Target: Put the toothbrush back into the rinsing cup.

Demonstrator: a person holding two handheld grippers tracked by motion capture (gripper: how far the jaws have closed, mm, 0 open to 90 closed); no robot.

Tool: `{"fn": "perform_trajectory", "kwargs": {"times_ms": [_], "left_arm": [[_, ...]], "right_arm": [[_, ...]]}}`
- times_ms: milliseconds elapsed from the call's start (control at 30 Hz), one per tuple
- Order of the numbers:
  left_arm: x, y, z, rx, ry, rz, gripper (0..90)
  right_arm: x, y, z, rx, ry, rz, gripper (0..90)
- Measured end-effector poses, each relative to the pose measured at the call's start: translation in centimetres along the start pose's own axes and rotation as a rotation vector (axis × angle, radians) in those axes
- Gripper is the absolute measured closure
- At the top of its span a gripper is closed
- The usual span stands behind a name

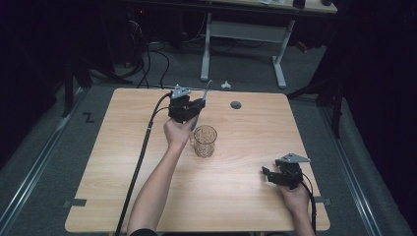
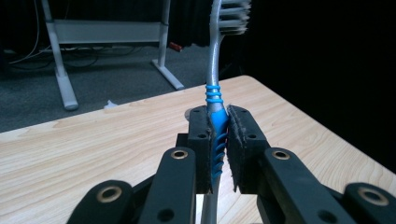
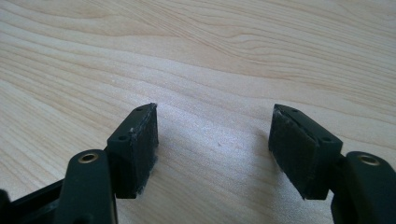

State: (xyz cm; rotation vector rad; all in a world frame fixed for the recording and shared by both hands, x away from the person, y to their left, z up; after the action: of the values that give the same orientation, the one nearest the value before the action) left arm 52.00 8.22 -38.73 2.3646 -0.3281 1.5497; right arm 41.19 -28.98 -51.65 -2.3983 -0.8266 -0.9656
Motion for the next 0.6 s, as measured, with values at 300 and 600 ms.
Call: {"fn": "perform_trajectory", "kwargs": {"times_ms": [300, 600], "left_arm": [[-0.36, 0.03, 0.82, -0.009, 0.013, -0.022, 80.3], [-0.62, 0.20, 1.09, -0.018, 0.019, -0.012, 80.2]], "right_arm": [[0.00, -0.01, 0.00, 0.000, 0.000, 0.001, 33.5], [0.00, -0.01, 0.00, 0.000, 0.000, 0.001, 33.5]]}}
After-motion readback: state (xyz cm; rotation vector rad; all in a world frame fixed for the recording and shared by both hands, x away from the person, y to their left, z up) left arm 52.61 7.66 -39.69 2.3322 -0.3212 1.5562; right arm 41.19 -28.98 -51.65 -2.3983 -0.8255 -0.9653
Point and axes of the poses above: each handheld gripper's, and its own axes: z roughly forward along the jaws, x roughly out of its top, y roughly to its right, the point moved 2 cm from there along z, roughly forward along the jaws, and after that the axes turned 15 degrees about x, right-handed, at the moved point
